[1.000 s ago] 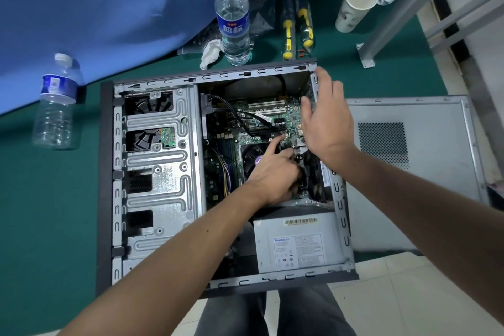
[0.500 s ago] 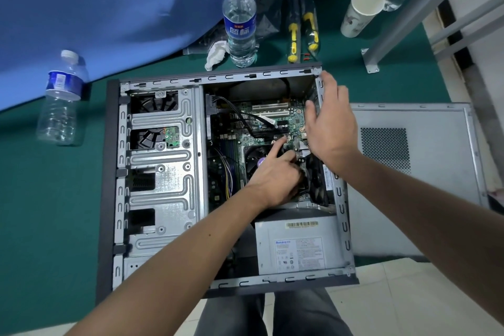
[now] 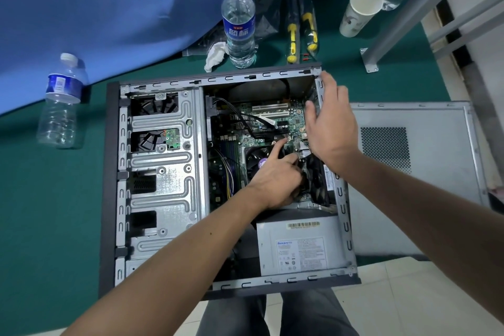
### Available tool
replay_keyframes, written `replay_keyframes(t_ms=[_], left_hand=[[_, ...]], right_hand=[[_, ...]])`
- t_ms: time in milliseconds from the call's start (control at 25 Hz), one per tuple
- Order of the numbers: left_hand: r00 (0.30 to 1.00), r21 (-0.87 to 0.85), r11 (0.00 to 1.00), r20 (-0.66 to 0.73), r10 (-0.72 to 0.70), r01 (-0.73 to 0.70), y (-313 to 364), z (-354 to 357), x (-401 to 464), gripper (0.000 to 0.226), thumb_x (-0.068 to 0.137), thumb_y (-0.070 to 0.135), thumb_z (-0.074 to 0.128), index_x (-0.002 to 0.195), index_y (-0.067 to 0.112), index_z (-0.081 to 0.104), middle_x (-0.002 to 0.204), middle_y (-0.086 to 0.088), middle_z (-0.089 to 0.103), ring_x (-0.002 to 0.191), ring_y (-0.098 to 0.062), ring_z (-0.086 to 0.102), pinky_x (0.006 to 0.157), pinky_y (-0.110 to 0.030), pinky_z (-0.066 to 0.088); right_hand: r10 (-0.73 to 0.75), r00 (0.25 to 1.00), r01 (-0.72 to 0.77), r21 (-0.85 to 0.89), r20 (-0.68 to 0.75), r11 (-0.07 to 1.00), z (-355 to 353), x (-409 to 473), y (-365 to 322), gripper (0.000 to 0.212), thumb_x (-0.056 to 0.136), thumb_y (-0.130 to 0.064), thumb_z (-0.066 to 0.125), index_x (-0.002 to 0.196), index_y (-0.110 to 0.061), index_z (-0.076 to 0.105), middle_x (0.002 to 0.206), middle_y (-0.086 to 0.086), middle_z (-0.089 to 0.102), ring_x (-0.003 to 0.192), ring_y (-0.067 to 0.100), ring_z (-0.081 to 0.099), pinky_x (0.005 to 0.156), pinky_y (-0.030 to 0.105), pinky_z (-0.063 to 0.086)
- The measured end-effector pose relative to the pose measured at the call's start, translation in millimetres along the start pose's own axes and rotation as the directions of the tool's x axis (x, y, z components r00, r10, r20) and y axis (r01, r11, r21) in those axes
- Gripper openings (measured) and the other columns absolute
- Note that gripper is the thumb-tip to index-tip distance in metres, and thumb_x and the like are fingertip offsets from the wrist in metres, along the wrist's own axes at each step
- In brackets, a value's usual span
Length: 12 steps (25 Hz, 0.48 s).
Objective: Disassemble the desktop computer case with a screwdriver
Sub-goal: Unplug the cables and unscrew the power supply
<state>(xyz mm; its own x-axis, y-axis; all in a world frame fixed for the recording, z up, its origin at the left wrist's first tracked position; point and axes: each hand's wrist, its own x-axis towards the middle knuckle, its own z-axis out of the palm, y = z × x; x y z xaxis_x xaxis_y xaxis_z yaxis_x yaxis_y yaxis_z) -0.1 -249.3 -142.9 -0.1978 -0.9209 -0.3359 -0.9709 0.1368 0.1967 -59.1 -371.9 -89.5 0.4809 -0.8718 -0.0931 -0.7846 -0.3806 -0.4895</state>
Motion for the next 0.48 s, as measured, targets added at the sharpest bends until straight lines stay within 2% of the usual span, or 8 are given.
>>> replay_keyframes(t_ms=[200,320,480], left_hand=[[1.000,0.045,0.999,-0.010,0.029,-0.028,0.4,1.9,-4.4,0.012,0.083,0.025,0.064,0.076,0.019,0.072,0.073,0.007,0.060,0.103,-0.022,0.046,0.118,-0.062,0.003],[1.000,0.057,0.998,-0.006,0.023,-0.023,1.7,1.9,-3.8,0.012,0.081,0.026,0.065,0.080,0.019,0.073,0.076,0.007,0.064,0.105,-0.022,0.045,0.118,-0.061,0.000],[0.996,0.086,0.992,0.024,0.086,-0.088,-1.0,-2.3,-3.7,0.006,0.079,0.020,0.066,0.079,0.020,0.072,0.075,0.008,0.060,0.111,-0.020,0.046,0.113,-0.066,-0.005]], right_hand=[[-0.001,1.000,0.001,0.002,-0.002,1.000,0.0,0.3,0.4,0.052,0.101,-0.027,0.043,0.150,-0.023,0.025,0.130,0.009,0.043,0.099,0.033,0.056,0.086,0.050,0.049],[0.000,1.000,0.000,-0.003,0.004,1.000,0.2,-1.0,0.5,0.052,0.101,-0.028,0.042,0.150,-0.024,0.025,0.130,0.009,0.043,0.099,0.033,0.055,0.085,0.050,0.049],[-0.003,1.000,0.003,-0.018,0.007,1.000,0.3,0.1,0.2,0.053,0.101,-0.028,0.042,0.150,-0.023,0.024,0.129,0.009,0.043,0.099,0.034,0.055,0.086,0.051,0.048]])
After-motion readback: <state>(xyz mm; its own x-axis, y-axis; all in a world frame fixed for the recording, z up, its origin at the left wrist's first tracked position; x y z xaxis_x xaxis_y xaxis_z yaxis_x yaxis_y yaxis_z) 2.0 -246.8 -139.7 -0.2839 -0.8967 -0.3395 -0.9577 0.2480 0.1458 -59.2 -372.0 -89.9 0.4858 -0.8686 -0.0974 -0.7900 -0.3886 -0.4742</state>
